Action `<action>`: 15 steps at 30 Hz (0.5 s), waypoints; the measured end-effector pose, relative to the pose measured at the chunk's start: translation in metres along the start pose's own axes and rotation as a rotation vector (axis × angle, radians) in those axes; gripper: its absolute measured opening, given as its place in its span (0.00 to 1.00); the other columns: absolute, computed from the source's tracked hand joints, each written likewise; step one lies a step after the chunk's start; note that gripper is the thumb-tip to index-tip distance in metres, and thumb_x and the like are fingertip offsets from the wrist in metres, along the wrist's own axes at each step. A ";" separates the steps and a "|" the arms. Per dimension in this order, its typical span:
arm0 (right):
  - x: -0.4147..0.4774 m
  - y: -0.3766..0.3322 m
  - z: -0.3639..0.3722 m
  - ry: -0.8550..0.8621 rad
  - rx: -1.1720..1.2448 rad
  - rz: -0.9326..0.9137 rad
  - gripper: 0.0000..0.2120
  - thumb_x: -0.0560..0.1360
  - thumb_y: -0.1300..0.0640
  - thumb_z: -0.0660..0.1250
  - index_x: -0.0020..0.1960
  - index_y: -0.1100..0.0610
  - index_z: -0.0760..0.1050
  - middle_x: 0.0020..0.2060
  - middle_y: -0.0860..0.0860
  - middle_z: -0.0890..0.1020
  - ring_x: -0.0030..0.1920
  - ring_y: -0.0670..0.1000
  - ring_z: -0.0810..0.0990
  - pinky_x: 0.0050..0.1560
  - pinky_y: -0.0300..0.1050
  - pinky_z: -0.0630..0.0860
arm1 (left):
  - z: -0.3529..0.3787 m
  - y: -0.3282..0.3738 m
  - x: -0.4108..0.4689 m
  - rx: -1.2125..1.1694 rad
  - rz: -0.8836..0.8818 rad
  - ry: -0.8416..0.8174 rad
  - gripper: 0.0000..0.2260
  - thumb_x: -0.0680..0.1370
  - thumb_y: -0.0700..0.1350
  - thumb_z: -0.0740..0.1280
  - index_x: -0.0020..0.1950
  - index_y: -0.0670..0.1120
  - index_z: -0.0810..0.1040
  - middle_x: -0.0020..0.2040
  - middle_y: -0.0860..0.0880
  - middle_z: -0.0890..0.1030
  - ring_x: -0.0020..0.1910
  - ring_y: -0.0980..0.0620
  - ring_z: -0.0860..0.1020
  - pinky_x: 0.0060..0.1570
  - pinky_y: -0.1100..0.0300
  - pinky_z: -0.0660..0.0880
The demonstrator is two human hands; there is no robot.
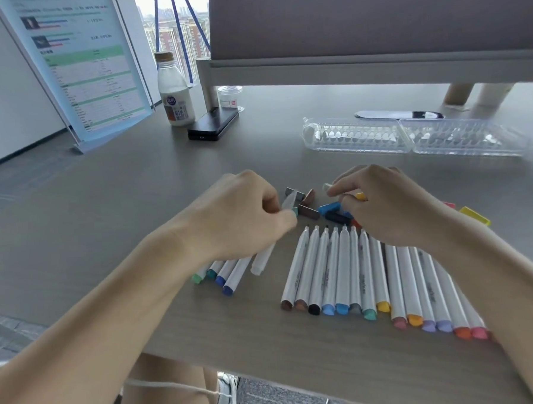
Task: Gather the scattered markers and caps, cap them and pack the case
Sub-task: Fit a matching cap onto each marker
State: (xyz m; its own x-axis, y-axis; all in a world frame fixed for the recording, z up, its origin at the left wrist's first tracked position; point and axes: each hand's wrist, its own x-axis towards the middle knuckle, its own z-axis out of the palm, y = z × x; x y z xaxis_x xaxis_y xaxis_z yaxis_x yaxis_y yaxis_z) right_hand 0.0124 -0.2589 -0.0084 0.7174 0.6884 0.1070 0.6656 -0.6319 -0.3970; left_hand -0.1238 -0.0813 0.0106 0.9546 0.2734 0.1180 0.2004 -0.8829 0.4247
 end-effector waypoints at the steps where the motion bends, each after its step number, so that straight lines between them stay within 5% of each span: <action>1: 0.000 0.000 -0.001 0.026 0.000 -0.011 0.16 0.83 0.60 0.60 0.65 0.51 0.82 0.65 0.46 0.80 0.64 0.50 0.77 0.59 0.38 0.68 | -0.002 -0.002 0.002 -0.056 0.023 0.037 0.15 0.75 0.53 0.66 0.33 0.46 0.78 0.26 0.55 0.76 0.26 0.59 0.72 0.31 0.61 0.70; 10: 0.000 -0.001 -0.005 0.230 0.127 -0.101 0.11 0.76 0.63 0.72 0.50 0.48 0.86 0.43 0.40 0.86 0.45 0.32 0.80 0.44 0.18 0.69 | 0.000 -0.032 0.017 -0.297 0.196 0.270 0.11 0.79 0.47 0.65 0.37 0.49 0.76 0.30 0.56 0.76 0.30 0.59 0.72 0.35 0.66 0.67; 15: -0.001 -0.004 -0.005 0.213 0.099 -0.133 0.15 0.75 0.64 0.70 0.50 0.44 0.83 0.43 0.37 0.82 0.46 0.35 0.79 0.46 0.26 0.72 | 0.010 -0.039 0.017 -0.281 0.259 0.362 0.11 0.80 0.43 0.66 0.37 0.50 0.75 0.31 0.57 0.75 0.32 0.58 0.72 0.34 0.68 0.66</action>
State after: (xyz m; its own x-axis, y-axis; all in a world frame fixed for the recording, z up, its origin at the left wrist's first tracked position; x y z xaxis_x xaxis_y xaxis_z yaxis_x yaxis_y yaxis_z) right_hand 0.0101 -0.2592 -0.0022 0.6590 0.6659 0.3496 0.7411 -0.4957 -0.4528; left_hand -0.1133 -0.0463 -0.0132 0.8177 0.2184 0.5326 -0.1462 -0.8161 0.5591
